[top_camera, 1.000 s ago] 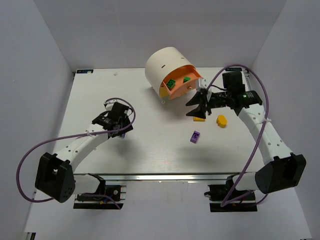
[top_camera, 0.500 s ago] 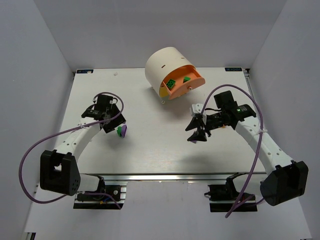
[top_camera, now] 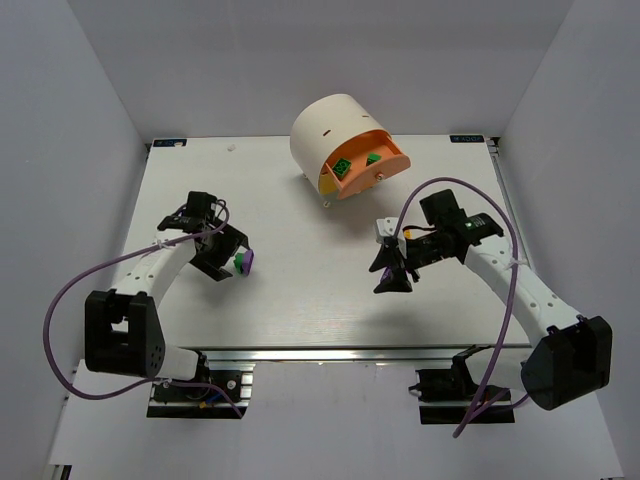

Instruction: Sort the legos into containers by color

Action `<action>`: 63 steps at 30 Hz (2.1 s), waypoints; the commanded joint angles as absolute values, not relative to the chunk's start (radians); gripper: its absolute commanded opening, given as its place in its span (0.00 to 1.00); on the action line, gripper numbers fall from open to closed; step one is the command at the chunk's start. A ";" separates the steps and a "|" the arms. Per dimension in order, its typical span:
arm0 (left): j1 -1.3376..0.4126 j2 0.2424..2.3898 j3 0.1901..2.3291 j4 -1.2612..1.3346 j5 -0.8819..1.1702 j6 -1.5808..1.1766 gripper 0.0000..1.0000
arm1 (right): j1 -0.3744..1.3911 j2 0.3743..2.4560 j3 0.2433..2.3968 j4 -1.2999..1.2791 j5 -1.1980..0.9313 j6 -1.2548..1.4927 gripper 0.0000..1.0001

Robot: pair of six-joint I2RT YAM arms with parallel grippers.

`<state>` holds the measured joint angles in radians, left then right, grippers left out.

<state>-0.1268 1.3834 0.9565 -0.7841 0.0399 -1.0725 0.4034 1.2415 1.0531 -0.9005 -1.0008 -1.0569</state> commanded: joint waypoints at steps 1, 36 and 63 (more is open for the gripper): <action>-0.109 1.373 1.005 -0.830 0.015 -1.161 0.87 | 0.414 1.244 1.032 -0.888 -1.003 -1.062 0.59; -0.049 1.661 1.026 -0.726 0.072 -1.241 0.85 | 0.446 1.250 0.969 -0.830 -0.971 -1.031 0.60; -0.049 1.674 0.993 -0.703 0.069 -1.264 0.73 | 0.445 1.270 0.977 -0.825 -0.971 -1.025 0.60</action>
